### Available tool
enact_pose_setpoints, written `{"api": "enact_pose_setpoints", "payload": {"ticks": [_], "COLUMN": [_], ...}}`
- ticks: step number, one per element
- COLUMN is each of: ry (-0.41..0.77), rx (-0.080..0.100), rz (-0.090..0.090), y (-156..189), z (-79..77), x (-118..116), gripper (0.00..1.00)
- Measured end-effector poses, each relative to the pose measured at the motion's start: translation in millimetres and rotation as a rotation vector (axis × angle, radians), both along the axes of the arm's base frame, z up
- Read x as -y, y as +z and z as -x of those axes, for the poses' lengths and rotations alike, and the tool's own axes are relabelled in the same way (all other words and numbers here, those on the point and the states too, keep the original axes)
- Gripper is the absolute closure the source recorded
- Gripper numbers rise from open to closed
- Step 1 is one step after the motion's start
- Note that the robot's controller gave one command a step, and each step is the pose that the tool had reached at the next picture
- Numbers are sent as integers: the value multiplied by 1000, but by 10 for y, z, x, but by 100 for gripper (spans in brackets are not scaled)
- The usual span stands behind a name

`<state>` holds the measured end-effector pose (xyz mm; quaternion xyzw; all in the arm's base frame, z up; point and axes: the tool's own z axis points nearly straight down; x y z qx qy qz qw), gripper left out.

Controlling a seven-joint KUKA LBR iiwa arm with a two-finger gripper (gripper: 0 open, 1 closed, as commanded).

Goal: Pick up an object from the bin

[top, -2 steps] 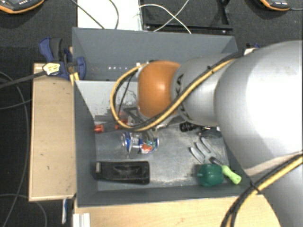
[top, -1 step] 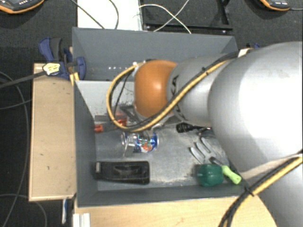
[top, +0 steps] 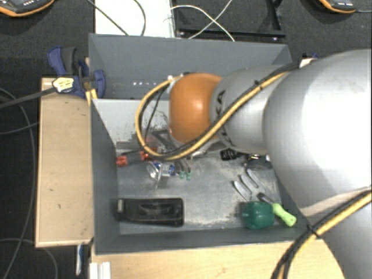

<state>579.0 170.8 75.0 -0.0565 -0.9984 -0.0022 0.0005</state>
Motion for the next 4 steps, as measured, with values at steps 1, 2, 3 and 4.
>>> {"api": "enact_pose_setpoints", "payload": {"ticks": [1,2,3,4], "ry": [0,-1,-1,-2], "rx": [0,-1,-10,5], "rz": [0,0,3,-2], "y": [0,26,287,487], "z": [0,8,33,-5], "x": [0,2,10,1], "gripper": [100,100,100,100]}}
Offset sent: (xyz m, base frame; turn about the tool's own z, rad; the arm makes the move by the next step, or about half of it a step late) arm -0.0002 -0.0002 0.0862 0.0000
